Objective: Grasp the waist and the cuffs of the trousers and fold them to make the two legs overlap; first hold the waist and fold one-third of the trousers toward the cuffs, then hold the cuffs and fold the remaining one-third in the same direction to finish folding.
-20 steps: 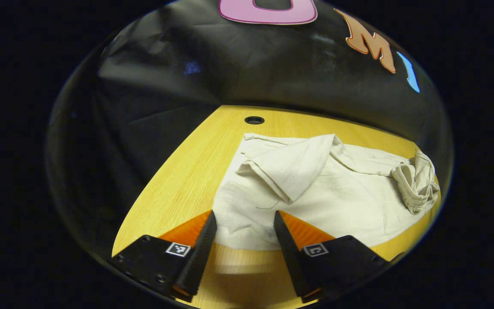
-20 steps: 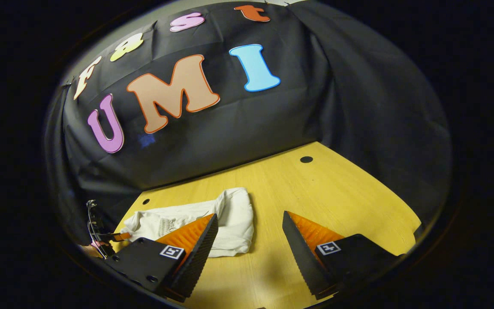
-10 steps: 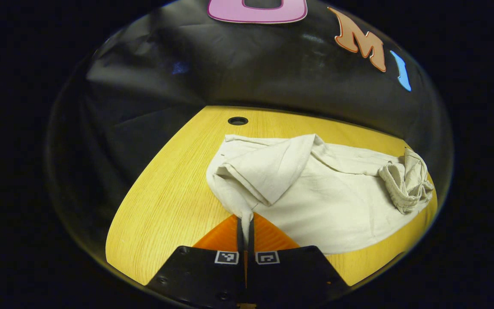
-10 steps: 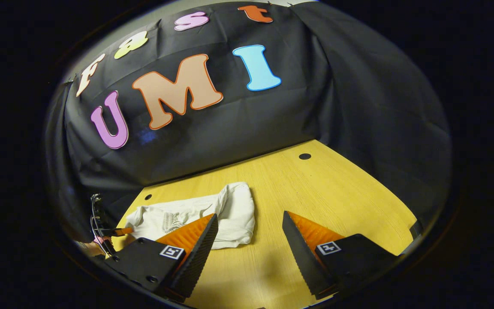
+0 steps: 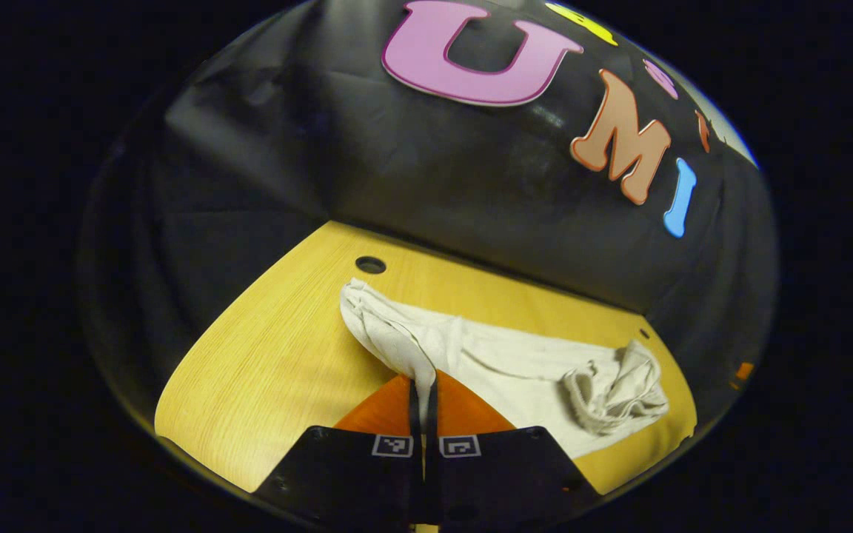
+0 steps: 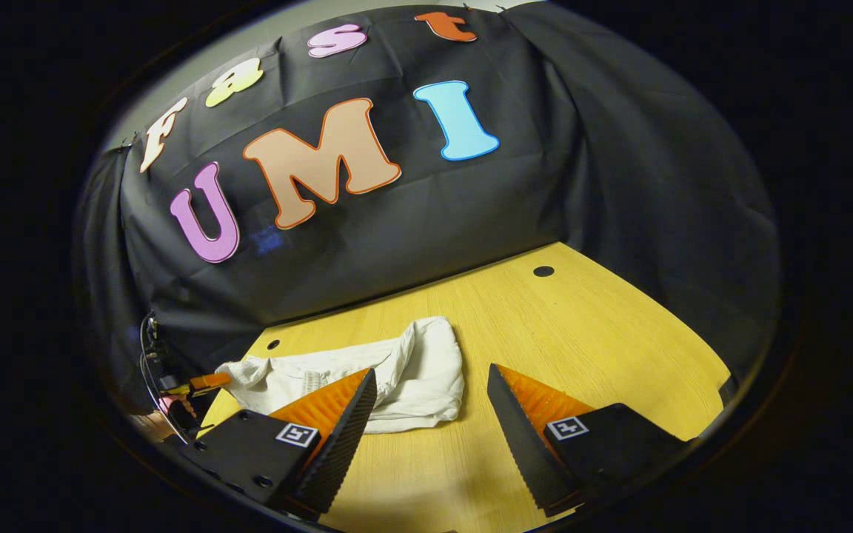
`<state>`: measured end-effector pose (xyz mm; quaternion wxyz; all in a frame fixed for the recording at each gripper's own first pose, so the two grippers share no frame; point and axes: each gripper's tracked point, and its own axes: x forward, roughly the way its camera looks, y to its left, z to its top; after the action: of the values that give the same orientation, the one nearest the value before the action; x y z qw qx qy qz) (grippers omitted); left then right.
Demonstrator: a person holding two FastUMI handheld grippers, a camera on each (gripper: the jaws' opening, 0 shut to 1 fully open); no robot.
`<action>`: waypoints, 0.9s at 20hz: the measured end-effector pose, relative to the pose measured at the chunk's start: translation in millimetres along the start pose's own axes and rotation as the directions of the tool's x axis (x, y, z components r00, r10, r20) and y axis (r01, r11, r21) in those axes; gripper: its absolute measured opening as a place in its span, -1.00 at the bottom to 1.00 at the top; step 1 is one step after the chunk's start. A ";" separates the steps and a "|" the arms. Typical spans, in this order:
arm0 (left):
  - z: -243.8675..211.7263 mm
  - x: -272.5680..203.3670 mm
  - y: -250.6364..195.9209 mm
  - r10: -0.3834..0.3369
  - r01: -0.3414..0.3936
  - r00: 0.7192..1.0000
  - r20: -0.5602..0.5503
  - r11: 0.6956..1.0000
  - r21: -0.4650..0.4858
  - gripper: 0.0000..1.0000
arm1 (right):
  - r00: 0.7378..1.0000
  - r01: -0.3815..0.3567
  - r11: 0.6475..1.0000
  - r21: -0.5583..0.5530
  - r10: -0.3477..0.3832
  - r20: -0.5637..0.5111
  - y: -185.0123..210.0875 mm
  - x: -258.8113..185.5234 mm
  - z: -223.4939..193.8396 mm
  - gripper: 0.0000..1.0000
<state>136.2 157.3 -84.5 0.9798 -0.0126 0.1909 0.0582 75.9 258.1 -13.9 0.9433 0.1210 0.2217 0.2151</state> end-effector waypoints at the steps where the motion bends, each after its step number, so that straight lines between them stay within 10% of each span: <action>1: 12.4 -3.3 -15.3 -0.024 0.024 0.999 0.028 1.000 0.009 -1.00 | 1.000 -0.006 1.000 0.002 0.006 -0.004 -1.1 0.0 -0.9 0.92; 9: 67.2 -34.1 -188.2 -0.311 0.296 0.943 0.115 0.946 0.131 -1.00 | 0.998 -0.054 0.999 0.000 0.054 0.017 -4.9 -0.1 14.6 0.92; 18: 20.8 -16.8 -360.5 -0.451 0.436 0.892 -0.002 0.862 0.259 -1.00 | 0.998 -0.044 0.999 0.022 0.043 0.050 -41.2 -10.7 32.6 0.92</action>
<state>171.4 -201.5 -58.1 0.9655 0.0703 0.1598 -0.1933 97.2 212.7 5.1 0.9422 0.1421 0.1981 0.2298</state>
